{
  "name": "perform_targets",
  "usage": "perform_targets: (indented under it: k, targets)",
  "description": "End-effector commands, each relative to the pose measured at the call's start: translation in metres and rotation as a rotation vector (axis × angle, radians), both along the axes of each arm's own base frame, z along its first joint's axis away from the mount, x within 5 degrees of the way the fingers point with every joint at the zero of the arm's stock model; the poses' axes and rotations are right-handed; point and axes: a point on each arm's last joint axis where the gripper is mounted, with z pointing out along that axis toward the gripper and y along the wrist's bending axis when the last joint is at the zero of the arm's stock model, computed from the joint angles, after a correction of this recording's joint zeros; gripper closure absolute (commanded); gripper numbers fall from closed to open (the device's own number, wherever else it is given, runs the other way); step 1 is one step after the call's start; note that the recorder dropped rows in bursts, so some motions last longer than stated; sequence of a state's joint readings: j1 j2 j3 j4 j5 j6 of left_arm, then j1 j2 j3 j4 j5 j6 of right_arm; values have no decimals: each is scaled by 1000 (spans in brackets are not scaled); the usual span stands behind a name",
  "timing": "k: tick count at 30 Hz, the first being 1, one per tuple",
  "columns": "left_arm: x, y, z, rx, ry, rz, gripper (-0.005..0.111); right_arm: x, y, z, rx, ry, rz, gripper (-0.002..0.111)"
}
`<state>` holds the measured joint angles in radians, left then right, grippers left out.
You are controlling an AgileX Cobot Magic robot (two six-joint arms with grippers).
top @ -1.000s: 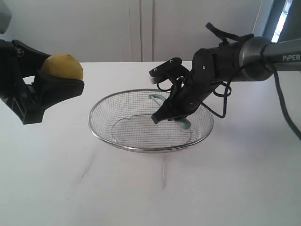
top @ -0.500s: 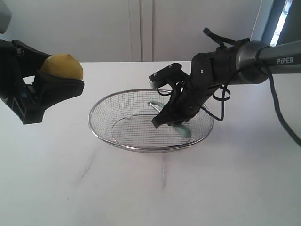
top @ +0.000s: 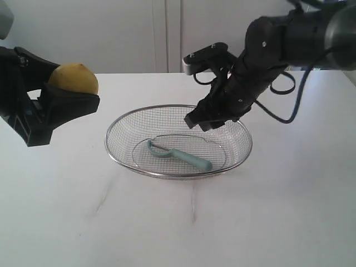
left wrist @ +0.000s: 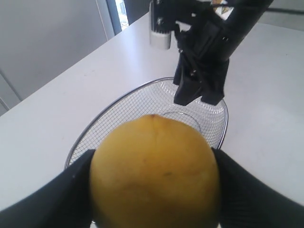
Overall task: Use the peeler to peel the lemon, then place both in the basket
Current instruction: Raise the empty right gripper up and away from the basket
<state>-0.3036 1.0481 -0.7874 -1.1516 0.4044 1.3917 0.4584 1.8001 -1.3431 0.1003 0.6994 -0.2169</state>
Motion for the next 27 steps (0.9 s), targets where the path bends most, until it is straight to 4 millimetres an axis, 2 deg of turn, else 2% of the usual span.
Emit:
perform_targets:
  k: [1, 4, 7, 10, 17, 27]
  targets:
    - [-2, 0, 5, -35, 1, 2, 107, -32, -16, 43, -24, 76, -8, 73]
    - [-2, 0, 5, -35, 1, 2, 107, -49, -24, 63, -32, 85, 13, 82]
    - [-3, 0, 5, -34, -1, 1, 107, -70, -31, 90, 0, 60, 25, 96]
    - [-2, 0, 5, -34, -2, 6, 107, -82, -36, 103, 47, -13, 35, 108]
    - [0, 1, 5, -32, -11, 28, 107, -93, -40, 93, 111, -79, 11, 108]
    - [0, 2, 5, -32, -14, 35, 107, -95, -37, 97, 174, -88, -1, 108]
